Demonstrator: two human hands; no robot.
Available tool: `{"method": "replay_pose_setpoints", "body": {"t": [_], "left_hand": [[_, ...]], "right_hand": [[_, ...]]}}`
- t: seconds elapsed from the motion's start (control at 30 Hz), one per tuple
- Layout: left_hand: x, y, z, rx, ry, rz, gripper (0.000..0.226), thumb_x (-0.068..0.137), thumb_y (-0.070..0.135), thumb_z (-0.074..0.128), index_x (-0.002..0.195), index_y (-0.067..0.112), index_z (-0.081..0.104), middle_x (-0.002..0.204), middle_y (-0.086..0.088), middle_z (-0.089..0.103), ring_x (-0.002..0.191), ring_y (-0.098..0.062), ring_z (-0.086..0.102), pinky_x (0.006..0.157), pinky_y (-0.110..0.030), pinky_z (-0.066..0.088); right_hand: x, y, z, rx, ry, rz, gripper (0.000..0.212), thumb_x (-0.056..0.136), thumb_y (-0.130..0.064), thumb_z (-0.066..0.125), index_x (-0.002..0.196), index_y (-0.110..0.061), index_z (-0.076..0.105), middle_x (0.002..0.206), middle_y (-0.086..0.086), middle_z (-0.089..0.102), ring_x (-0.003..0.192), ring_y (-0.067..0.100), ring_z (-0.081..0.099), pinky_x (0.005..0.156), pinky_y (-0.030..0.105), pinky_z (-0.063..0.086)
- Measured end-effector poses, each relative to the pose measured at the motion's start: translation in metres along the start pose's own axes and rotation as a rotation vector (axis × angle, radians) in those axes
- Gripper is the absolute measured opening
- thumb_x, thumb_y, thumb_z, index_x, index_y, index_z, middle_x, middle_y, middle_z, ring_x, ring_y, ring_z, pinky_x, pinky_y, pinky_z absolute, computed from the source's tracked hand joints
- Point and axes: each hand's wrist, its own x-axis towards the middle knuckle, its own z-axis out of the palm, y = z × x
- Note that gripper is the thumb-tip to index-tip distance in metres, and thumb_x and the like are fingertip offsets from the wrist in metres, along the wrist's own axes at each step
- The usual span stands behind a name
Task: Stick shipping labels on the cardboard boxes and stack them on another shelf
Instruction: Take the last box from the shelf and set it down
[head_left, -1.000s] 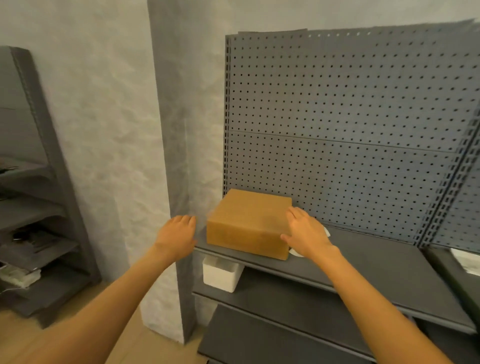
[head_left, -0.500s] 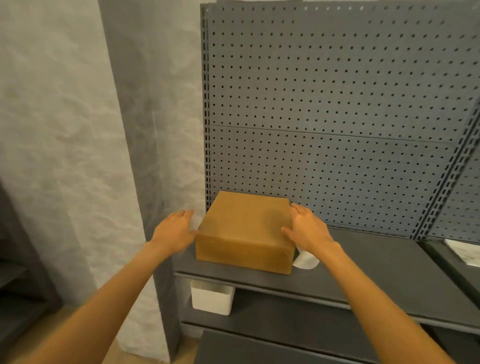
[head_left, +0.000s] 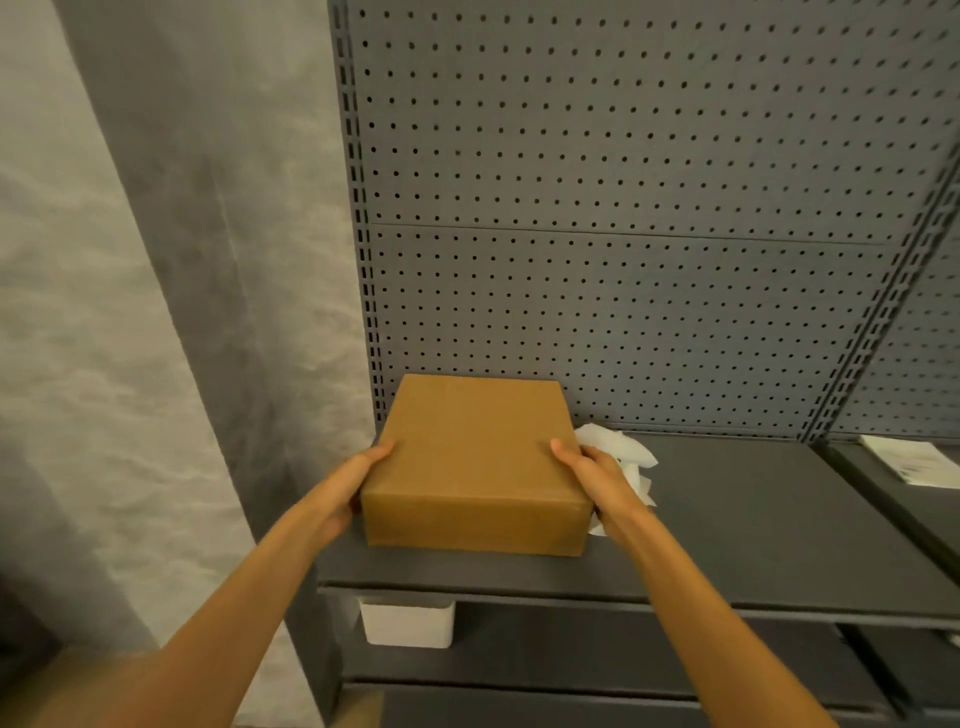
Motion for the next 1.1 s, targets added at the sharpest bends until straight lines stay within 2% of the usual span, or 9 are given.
{"method": "replay_pose_setpoints", "body": {"t": [0.13, 0.27, 0.37, 0.47, 0.57, 0.67, 0.77, 0.93, 1.1], "left_hand": [[0.004, -0.001, 0.002, -0.053, -0.085, -0.007, 0.054, 0.080, 0.054, 0.062, 0.123, 0.023, 0.052, 0.115, -0.008, 0.064, 0.105, -0.028, 0.060, 0.091, -0.041, 0.048], [0.002, -0.001, 0.001, -0.059, -0.139, -0.021, 0.048, 0.081, 0.046, 0.065, 0.120, 0.021, 0.052, 0.108, -0.008, 0.064, 0.100, -0.028, 0.061, 0.084, -0.040, 0.049], [-0.001, 0.000, -0.003, -0.085, -0.146, 0.004, 0.045, 0.084, 0.038, 0.065, 0.122, 0.020, 0.049, 0.106, -0.006, 0.063, 0.096, -0.026, 0.060, 0.081, -0.038, 0.049], [-0.005, 0.009, -0.006, -0.155, -0.196, 0.083, 0.052, 0.085, 0.033, 0.064, 0.132, 0.022, 0.045, 0.118, -0.005, 0.062, 0.102, -0.025, 0.061, 0.075, -0.036, 0.050], [-0.009, 0.018, -0.002, -0.179, -0.226, 0.215, 0.060, 0.081, 0.035, 0.066, 0.135, 0.025, 0.042, 0.123, -0.002, 0.061, 0.105, -0.021, 0.061, 0.080, -0.035, 0.051], [-0.014, 0.023, 0.007, -0.160, -0.211, 0.347, 0.059, 0.076, 0.043, 0.066, 0.129, 0.032, 0.044, 0.123, 0.002, 0.061, 0.108, -0.018, 0.060, 0.095, -0.040, 0.048], [-0.018, 0.024, 0.018, -0.131, -0.229, 0.386, 0.074, 0.068, 0.051, 0.068, 0.135, 0.031, 0.042, 0.124, 0.005, 0.060, 0.110, -0.016, 0.059, 0.098, -0.039, 0.046], [-0.025, 0.022, 0.048, -0.120, -0.281, 0.389, 0.074, 0.065, 0.051, 0.070, 0.130, 0.024, 0.048, 0.120, 0.004, 0.062, 0.107, -0.015, 0.059, 0.097, -0.037, 0.045], [-0.034, 0.024, 0.085, -0.108, -0.354, 0.437, 0.078, 0.065, 0.055, 0.075, 0.132, 0.026, 0.047, 0.122, 0.007, 0.060, 0.110, -0.013, 0.057, 0.100, -0.037, 0.043]], "right_hand": [[-0.004, 0.002, 0.004, 0.085, -0.035, 0.080, 0.037, 0.086, -0.048, 0.062, 0.112, -0.023, 0.053, 0.104, -0.001, 0.064, 0.098, 0.019, 0.060, 0.088, 0.036, 0.046], [-0.011, -0.003, 0.010, 0.114, -0.020, 0.082, 0.040, 0.084, -0.048, 0.065, 0.113, -0.024, 0.052, 0.105, -0.001, 0.064, 0.098, 0.020, 0.061, 0.086, 0.036, 0.047], [-0.022, -0.010, 0.012, 0.148, -0.021, -0.008, 0.035, 0.086, -0.043, 0.064, 0.114, -0.025, 0.055, 0.104, -0.005, 0.066, 0.097, 0.016, 0.063, 0.078, 0.029, 0.049], [-0.037, -0.020, 0.008, 0.179, -0.013, -0.125, 0.036, 0.088, -0.039, 0.063, 0.121, -0.028, 0.054, 0.112, -0.007, 0.065, 0.101, 0.013, 0.063, 0.082, 0.026, 0.050], [-0.053, -0.031, 0.004, 0.212, 0.012, -0.227, 0.040, 0.089, -0.038, 0.061, 0.127, -0.034, 0.049, 0.120, -0.011, 0.062, 0.106, 0.008, 0.061, 0.084, 0.024, 0.049], [-0.067, -0.035, -0.001, 0.218, 0.056, -0.299, 0.062, 0.085, -0.045, 0.063, 0.141, -0.032, 0.040, 0.130, -0.012, 0.058, 0.114, 0.008, 0.058, 0.098, 0.030, 0.047], [-0.082, -0.035, -0.008, 0.216, 0.133, -0.342, 0.074, 0.076, -0.051, 0.065, 0.143, -0.033, 0.038, 0.129, -0.014, 0.058, 0.115, 0.007, 0.058, 0.102, 0.033, 0.045], [-0.105, -0.031, -0.028, 0.203, 0.275, -0.370, 0.076, 0.073, -0.050, 0.065, 0.142, -0.030, 0.040, 0.131, -0.010, 0.057, 0.115, 0.009, 0.057, 0.099, 0.033, 0.046], [-0.128, -0.027, -0.058, 0.204, 0.381, -0.392, 0.075, 0.077, -0.049, 0.067, 0.143, -0.031, 0.037, 0.130, -0.012, 0.056, 0.109, 0.003, 0.058, 0.084, 0.021, 0.047]]}}
